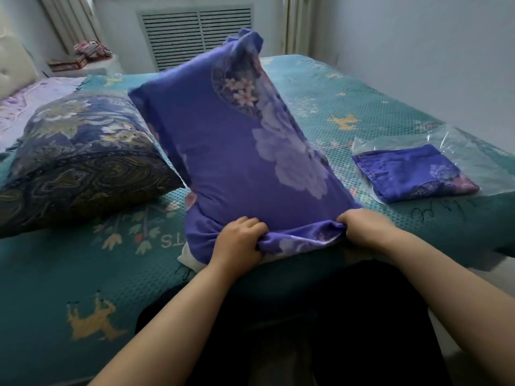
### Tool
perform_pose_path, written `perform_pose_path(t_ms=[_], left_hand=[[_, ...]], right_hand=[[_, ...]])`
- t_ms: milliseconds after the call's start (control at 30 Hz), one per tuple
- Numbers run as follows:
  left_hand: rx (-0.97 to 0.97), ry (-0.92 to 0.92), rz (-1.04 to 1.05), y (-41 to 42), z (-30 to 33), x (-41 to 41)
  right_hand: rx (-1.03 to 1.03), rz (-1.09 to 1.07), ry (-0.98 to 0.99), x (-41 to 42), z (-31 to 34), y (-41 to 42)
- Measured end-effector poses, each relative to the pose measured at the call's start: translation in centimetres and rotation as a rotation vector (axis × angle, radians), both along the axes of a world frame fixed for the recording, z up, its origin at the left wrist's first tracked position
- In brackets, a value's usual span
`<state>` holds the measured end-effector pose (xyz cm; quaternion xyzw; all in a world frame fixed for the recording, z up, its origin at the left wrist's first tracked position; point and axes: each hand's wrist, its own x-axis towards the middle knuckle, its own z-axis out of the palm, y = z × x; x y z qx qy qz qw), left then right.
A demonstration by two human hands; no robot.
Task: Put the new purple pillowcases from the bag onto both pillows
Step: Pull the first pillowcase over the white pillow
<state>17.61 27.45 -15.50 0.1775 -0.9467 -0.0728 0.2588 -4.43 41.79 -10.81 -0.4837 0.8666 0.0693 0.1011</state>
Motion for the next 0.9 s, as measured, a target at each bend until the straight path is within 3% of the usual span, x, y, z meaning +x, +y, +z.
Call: perform_pose_path(t_ms=[167, 233, 267, 333, 367, 400, 433, 500, 533, 600, 667, 733, 800, 833, 900], left_hand=[[0.003, -0.074, -0.018, 0.0, 0.0, 1.2], [0.064, -0.087, -0.075, -0.2, 0.2, 2.0], [0.1, -0.118, -0.087, -0.2, 0.1, 2.3], [0.172, -0.205, -0.077, 0.1, -0.2, 2.5], [0.188, -0.226, -0.068, 0.3, -0.4, 2.6], [0.191, -0.214, -0.07, 0.4, -0.4, 2.6], [0.178, -0.179, -0.081, 0.6, -0.3, 2.7], [0.111, -0.031, -0.057, 0.9, 0.2, 2.9], [0.075, 0.06, 0.013, 0.9, 0.5, 3.3], [0.072, 0.255, 0.268, 0.2, 0.5, 4.6], [0.244, 0.457, 0.485, -1.1, 0.9, 6.3], [0.464, 0.611, 0.484, -2.2, 1.5, 7.6], [0.512, 0.553, 0.357, -2.2, 1.7, 8.5], [0.505, 0.417, 0.302, -2.2, 1.3, 8.9], [0.404, -0.042, 0.35, -2.4, 0.2, 9.2]], right_hand=[[0.411, -0.037, 0.181, 1.1, 1.2, -0.9], [0.376, -0.093, 0.2, 2.1, 1.6, -1.0], [0.204, -0.099, 0.237, 2.6, 1.8, -1.1], [-0.44, 0.009, 0.355, 4.1, 2.1, -2.1], [-0.763, 0.104, 0.335, 4.8, 2.0, -2.9], [-0.936, 0.186, 0.259, 5.4, 1.8, -3.9], [-0.879, 0.243, 0.142, 5.9, 1.3, -4.8], [-0.447, 0.231, -0.061, 6.4, -1.0, -6.1], [-0.298, 0.215, -0.068, 6.4, -2.4, -6.6], [-0.278, 0.201, -0.051, 6.0, -4.1, -6.7], [-0.336, 0.191, -0.072, 5.9, -4.4, -6.8], [-0.355, 0.181, -0.09, 5.8, -4.0, -7.1], [-0.348, 0.172, -0.101, 5.9, -3.8, -7.1], [-0.335, 0.173, -0.106, 6.0, -3.9, -6.9], [-0.29, 0.189, -0.082, 6.3, -4.2, -6.7]])
